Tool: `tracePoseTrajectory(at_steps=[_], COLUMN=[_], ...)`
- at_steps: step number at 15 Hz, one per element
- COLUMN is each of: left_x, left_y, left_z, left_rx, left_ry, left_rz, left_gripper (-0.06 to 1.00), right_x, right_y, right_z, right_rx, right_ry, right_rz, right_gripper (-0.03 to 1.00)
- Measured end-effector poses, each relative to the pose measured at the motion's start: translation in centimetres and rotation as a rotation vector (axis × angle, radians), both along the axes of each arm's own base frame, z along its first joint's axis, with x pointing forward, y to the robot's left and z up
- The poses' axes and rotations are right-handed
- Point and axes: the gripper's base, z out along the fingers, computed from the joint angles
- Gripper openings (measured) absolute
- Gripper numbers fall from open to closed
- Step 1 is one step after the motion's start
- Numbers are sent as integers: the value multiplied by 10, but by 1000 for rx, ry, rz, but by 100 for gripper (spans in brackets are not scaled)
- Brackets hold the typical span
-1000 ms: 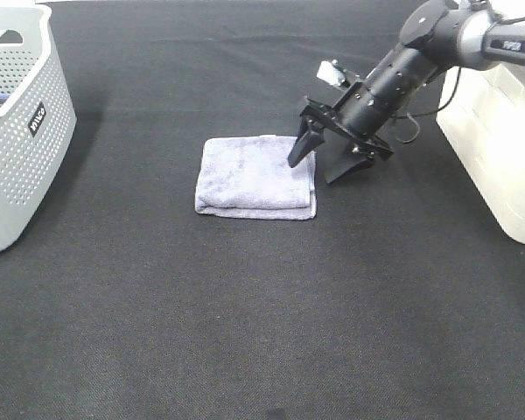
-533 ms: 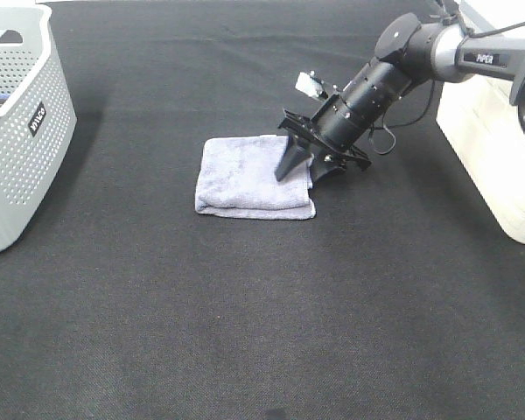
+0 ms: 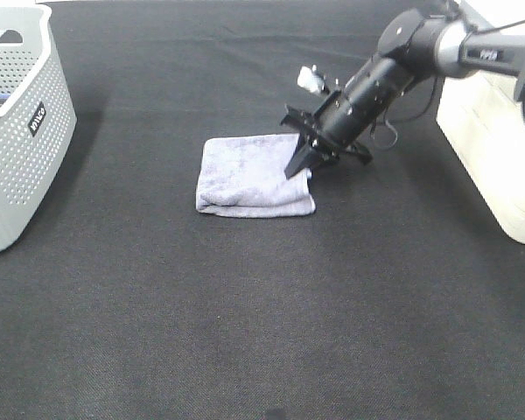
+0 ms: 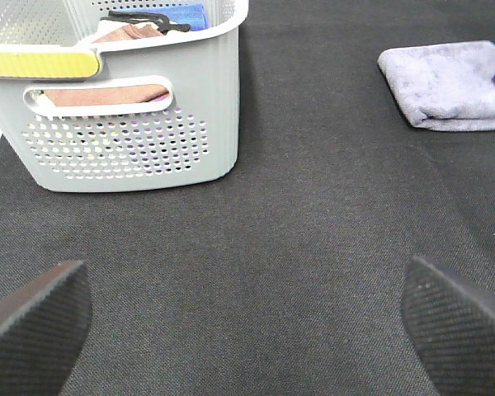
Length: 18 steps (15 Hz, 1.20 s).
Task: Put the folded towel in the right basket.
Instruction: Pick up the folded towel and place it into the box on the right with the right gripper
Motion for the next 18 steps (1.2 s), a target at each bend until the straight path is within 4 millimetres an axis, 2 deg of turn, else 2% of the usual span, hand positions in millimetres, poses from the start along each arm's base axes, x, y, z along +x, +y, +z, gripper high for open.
tracePoseTrajectory(at_steps=[2,3,5,9,11,15,17,18], left_x=[0,0,0,0,0,0,0,0], left_y=[0,0,0,0,0,0,0,0], left_z=[0,0,0,0,0,0,0,0], left_rx=[0,0,0,0,0,0,0,0], left_ry=[0,0,0,0,0,0,0,0], left_rz=[0,0,0,0,0,0,0,0], left_gripper=[97,97,97,97,97,97,97,97], right_x=[-1,-3,-10,-33,-55,-82,-89,-89], right_y=[-1,-3,-6,-19,-36,-71,-100,-100], right_z=[35,66,106,189,238,293,310,310], right_rx=[1,-3,-10,-73,-189,-340,-357,-357], right_ry=[-70,-135,-207,-383,-489,-601,-629,-629], right_rz=[12,22,37,59,41,-63,-145,-145], right_gripper=[5,5,5,5,5,5,5,5])
